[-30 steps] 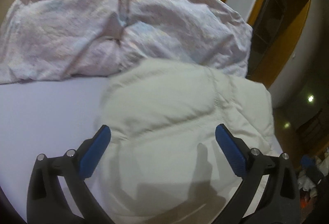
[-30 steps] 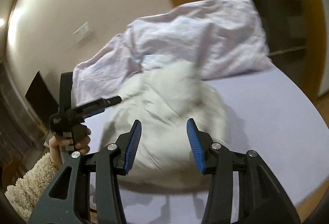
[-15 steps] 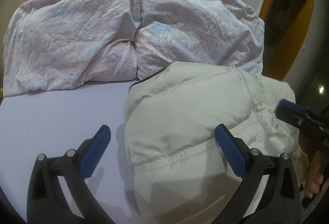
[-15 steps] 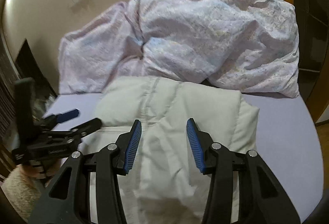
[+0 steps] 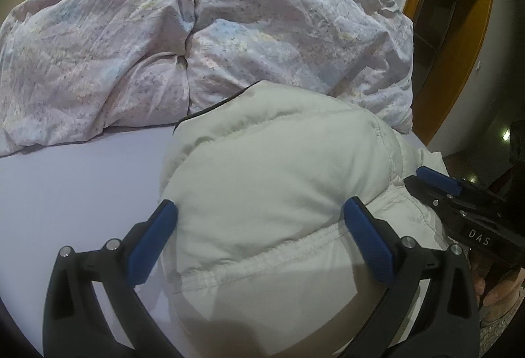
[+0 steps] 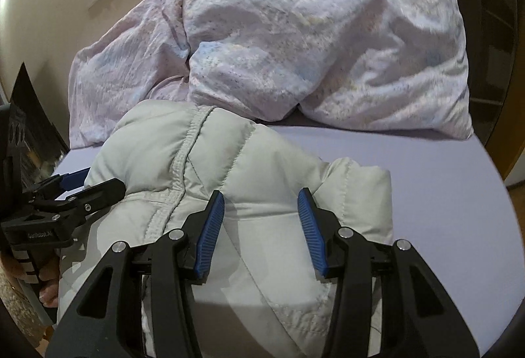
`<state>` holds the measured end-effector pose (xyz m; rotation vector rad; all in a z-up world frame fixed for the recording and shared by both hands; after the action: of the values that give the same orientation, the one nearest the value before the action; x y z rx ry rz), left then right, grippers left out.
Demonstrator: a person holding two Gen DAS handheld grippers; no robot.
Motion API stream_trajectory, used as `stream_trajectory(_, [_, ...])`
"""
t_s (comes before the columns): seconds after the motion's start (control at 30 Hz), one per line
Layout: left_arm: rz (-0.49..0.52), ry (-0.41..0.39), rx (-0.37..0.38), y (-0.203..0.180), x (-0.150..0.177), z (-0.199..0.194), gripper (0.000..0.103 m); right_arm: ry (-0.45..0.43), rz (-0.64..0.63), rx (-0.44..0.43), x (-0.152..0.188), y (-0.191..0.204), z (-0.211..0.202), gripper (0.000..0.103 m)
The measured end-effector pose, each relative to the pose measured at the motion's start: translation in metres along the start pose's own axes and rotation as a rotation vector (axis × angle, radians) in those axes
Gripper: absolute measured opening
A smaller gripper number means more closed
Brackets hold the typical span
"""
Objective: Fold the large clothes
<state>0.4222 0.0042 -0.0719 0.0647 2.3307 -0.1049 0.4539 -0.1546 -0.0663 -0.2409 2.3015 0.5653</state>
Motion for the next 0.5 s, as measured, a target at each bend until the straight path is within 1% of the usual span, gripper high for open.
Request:
stream_trajectory(0.17, [0.011,0.002,-0.022,-0.003,0.001,0.006,0.101,-0.002,0.042,-0.032,0.005,-0.008,0.01,0.048])
stream_trajectory(0.5, [0.022,-0.001,-0.066,-0.002,0.006,0.017,0.101,-0.018,0.072,-0.055,0.015,-0.014,0.023,0.049])
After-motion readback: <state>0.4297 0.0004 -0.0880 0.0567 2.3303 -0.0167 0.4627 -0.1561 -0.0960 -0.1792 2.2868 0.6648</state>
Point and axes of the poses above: each gripper's, at about its wrist camera, not at the fingertips, and z roughly the way its jaws point, y to its left, x to its underside, the point moved 9 cm from there along z, roughly the way its jaws point, and after that the axes turned 8 degrees about z, right-handed, at the moved point
